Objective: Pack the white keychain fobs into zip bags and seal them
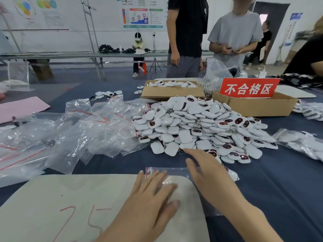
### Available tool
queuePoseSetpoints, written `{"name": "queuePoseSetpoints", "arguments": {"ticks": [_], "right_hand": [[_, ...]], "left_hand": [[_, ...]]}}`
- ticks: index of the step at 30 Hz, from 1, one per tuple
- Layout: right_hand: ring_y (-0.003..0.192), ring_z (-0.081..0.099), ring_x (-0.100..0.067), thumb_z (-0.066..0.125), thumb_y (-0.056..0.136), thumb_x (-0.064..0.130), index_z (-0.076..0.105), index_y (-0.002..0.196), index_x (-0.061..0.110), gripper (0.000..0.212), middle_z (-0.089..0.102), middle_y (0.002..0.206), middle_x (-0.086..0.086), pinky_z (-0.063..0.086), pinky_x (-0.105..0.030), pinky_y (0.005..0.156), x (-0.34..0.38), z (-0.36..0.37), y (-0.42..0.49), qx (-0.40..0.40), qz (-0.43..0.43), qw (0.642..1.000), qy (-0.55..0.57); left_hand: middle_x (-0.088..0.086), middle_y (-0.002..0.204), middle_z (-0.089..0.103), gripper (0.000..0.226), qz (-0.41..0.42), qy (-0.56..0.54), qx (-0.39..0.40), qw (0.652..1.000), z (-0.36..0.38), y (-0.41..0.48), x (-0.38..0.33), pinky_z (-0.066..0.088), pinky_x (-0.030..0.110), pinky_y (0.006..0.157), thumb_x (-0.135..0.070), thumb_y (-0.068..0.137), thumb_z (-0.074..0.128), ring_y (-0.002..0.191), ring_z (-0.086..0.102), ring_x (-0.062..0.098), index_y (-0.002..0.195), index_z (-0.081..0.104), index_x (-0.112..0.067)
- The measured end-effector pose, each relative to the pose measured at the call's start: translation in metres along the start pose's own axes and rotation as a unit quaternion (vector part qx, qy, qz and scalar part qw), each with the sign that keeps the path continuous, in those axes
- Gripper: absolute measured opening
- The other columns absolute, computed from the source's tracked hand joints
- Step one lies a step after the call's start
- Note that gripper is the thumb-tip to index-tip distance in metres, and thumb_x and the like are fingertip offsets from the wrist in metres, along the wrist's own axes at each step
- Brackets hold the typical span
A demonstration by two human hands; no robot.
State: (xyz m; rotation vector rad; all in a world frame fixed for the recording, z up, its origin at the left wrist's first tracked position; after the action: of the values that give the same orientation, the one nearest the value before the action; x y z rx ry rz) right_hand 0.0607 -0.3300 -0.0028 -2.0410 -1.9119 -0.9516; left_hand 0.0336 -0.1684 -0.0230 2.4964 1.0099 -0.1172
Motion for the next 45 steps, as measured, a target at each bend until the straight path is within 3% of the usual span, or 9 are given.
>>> {"name": "queuePoseSetpoints", "arguments": {"ticks": [3, 5, 10, 15, 21, 27, 34, 40, 45], "right_hand": [[0.122, 0.053, -0.007, 0.041, 0.105, 0.030, 0.053, 0.139, 0.030, 0.037, 0.061, 0.129, 0.014, 0.043, -0.025, 0.101, 0.006, 0.014, 0.019, 0.010, 0.044, 0.997, 0.067], [0.117, 0.057, -0.013, 0.035, 0.105, 0.029, 0.052, 0.139, 0.027, 0.038, 0.062, 0.128, 0.009, 0.047, -0.031, 0.095, 0.003, 0.022, 0.030, 0.002, 0.084, 0.996, 0.028], [0.119, 0.052, -0.017, 0.034, 0.105, 0.027, 0.056, 0.132, 0.028, 0.035, 0.063, 0.126, 0.007, 0.042, -0.034, 0.098, 0.001, 0.037, 0.041, -0.021, 0.091, 0.995, -0.044], [0.113, 0.050, -0.013, 0.034, 0.106, 0.029, 0.054, 0.134, 0.032, 0.034, 0.062, 0.120, 0.013, 0.038, -0.029, 0.098, 0.005, 0.044, 0.037, -0.023, 0.022, 0.996, -0.088], [0.099, 0.062, 0.004, 0.055, 0.101, 0.038, 0.062, 0.119, 0.043, 0.021, 0.069, 0.104, 0.022, 0.049, -0.014, 0.082, 0.018, 0.036, 0.042, -0.039, 0.022, 0.952, 0.304], [0.067, 0.069, -0.008, 0.062, 0.098, 0.023, 0.069, 0.097, 0.041, 0.019, 0.075, 0.091, 0.018, 0.058, -0.027, 0.066, 0.021, 0.054, 0.046, 0.008, 0.055, 0.915, 0.400], [0.083, 0.070, -0.004, 0.064, 0.096, 0.013, 0.073, 0.095, 0.044, 0.032, 0.076, 0.093, 0.012, 0.059, -0.021, 0.068, 0.023, 0.062, 0.044, 0.043, 0.064, 0.875, 0.477], [0.084, 0.068, -0.004, 0.065, 0.095, 0.016, 0.077, 0.091, 0.049, 0.036, 0.077, 0.100, 0.008, 0.059, -0.023, 0.071, 0.023, 0.063, 0.043, 0.058, 0.066, 0.861, 0.502], [0.097, 0.071, -0.010, 0.066, 0.095, 0.016, 0.078, 0.099, 0.037, 0.025, 0.077, 0.103, 0.006, 0.059, -0.022, 0.071, 0.019, 0.065, 0.042, 0.062, 0.075, 0.855, 0.509]], "left_hand": [[-0.025, 0.149, 0.037, 0.038, -0.096, -0.179, -0.127, 0.971, -0.026, 0.016, 0.031, 0.031, 0.023, 0.115, -0.060, 0.103, 0.031, 0.144, 0.032, 0.000, 0.129, 0.054, -0.044], [-0.025, 0.144, 0.036, 0.029, -0.127, -0.127, -0.139, 0.974, -0.029, 0.036, 0.057, 0.040, 0.024, 0.106, -0.044, 0.105, 0.039, 0.138, 0.035, 0.000, 0.133, 0.049, -0.043], [-0.005, 0.152, 0.037, 0.046, -0.104, 0.039, 0.103, 0.988, 0.022, 0.106, 0.101, 0.036, 0.037, 0.112, -0.034, 0.104, 0.049, 0.139, 0.039, 0.020, 0.150, 0.040, -0.032], [-0.010, 0.117, 0.059, 0.030, -0.118, -0.004, -0.050, 0.992, 0.000, 0.109, 0.102, 0.045, 0.027, 0.083, -0.045, 0.105, 0.041, 0.106, 0.058, 0.010, 0.123, 0.061, -0.031], [-0.014, 0.074, 0.069, 0.028, -0.205, -0.342, -0.164, 0.902, -0.019, 0.071, 0.099, 0.044, 0.011, 0.059, -0.037, 0.106, 0.045, 0.066, 0.061, -0.003, 0.093, 0.070, -0.035], [-0.012, 0.089, 0.074, 0.020, -0.217, -0.427, -0.142, 0.866, -0.001, 0.062, 0.093, 0.053, 0.025, 0.068, -0.027, 0.101, 0.058, 0.072, 0.063, 0.004, 0.105, 0.075, -0.034], [-0.008, 0.085, 0.071, 0.020, -0.228, -0.452, -0.136, 0.852, 0.005, 0.058, 0.096, 0.060, 0.047, 0.082, -0.025, 0.101, 0.059, 0.080, 0.069, 0.020, 0.104, 0.073, -0.040], [-0.007, 0.080, 0.069, 0.015, -0.225, -0.460, -0.134, 0.848, 0.005, 0.060, 0.097, 0.051, 0.019, 0.069, -0.025, 0.100, 0.061, 0.070, 0.060, 0.005, 0.102, 0.073, -0.033], [-0.012, 0.077, 0.067, 0.015, -0.220, -0.461, -0.125, 0.851, 0.005, 0.061, 0.096, 0.051, 0.018, 0.069, -0.025, 0.100, 0.060, 0.070, 0.059, 0.003, 0.104, 0.073, -0.031]]}}
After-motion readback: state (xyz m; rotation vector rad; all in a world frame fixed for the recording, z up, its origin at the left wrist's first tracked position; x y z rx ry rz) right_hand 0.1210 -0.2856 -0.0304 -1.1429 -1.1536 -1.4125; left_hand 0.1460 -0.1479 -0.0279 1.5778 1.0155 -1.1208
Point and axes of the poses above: each hand's wrist, its own y-axis towards the middle knuckle, its own z-axis out of the palm, x = y × z, the point moved 10 cm from there along y, towards the middle knuckle
